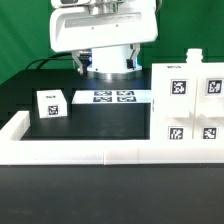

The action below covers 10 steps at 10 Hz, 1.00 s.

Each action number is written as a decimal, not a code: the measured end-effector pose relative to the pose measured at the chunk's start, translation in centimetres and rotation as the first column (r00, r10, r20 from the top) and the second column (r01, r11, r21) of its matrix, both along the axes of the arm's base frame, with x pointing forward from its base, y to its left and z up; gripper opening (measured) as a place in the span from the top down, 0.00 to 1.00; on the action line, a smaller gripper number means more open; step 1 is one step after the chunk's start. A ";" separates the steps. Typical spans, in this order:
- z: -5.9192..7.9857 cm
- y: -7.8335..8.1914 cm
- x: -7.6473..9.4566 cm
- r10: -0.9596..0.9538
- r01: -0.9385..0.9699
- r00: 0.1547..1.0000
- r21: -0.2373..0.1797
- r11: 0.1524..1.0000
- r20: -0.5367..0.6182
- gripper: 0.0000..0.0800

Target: Assemble cabinet

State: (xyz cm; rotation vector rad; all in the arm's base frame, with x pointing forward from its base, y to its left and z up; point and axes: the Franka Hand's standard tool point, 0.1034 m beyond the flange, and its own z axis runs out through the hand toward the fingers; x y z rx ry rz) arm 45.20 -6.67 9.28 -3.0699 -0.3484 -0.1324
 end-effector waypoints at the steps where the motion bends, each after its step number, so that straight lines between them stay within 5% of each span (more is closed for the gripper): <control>1: -0.5 -1.9 -1.8 0.033 -0.033 0.999 -0.003 0.999 -0.010 0.00; 5: -2.2 -8.6 -5.3 0.095 -0.095 0.995 0.003 0.995 -0.030 0.00; 10: -2.5 -8.6 -5.4 0.094 -0.094 0.995 0.006 0.996 -0.036 0.00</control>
Offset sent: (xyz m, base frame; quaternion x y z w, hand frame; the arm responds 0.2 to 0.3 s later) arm -0.0361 -0.0574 -0.0188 0.0184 0.0149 -0.0336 0.9992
